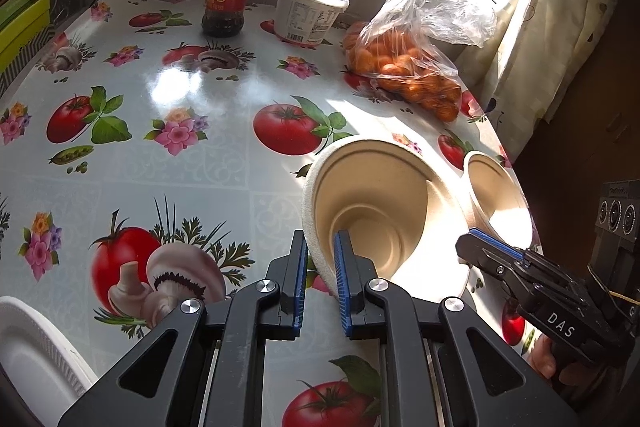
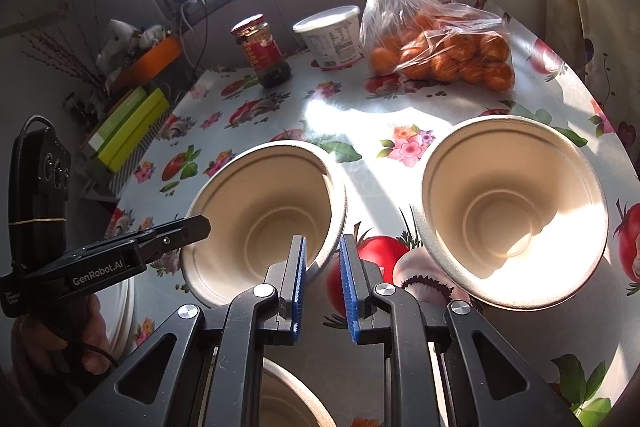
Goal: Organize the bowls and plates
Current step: 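Close the left gripper on the tan bowl rim, then lift the held bowl and carry it over another tan bowl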
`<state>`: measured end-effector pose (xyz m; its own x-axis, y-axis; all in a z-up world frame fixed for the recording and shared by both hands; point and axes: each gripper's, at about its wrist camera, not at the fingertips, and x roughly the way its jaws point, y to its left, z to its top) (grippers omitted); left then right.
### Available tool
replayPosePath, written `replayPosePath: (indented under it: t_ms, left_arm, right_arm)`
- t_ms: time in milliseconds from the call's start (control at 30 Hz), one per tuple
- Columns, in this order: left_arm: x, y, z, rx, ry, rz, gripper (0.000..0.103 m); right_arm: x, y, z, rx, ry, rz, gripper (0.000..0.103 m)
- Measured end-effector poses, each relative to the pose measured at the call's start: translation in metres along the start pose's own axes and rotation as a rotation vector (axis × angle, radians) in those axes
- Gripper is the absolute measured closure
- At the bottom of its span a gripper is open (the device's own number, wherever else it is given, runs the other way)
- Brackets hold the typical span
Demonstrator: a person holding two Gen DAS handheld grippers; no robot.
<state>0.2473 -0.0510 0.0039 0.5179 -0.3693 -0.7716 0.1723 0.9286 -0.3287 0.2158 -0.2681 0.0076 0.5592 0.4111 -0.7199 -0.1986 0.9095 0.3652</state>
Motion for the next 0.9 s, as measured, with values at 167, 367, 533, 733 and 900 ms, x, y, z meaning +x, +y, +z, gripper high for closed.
replayPosePath:
  t_ms: [167, 367, 533, 733, 900]
  left_arm:
    - [-0.013, -0.008, 0.0, 0.015, -0.025, -0.008, 0.089]
    - [-0.026, -0.017, -0.005, 0.036, -0.04, -0.02, 0.089]
    - [-0.035, -0.023, -0.013, 0.047, -0.048, -0.035, 0.089]
    - [-0.045, -0.029, -0.025, 0.066, -0.05, -0.047, 0.089]
    - [-0.056, -0.035, -0.034, 0.076, -0.061, -0.06, 0.089]
  right_arm:
    - [-0.012, 0.001, -0.002, 0.009, -0.022, 0.008, 0.086]
    - [-0.03, 0.003, -0.007, 0.022, -0.052, 0.012, 0.086]
    - [-0.048, 0.007, -0.013, 0.027, -0.079, 0.014, 0.086]
    - [-0.067, 0.01, -0.025, 0.04, -0.1, 0.02, 0.086]
    - [-0.082, 0.014, -0.034, 0.044, -0.121, 0.017, 0.086]
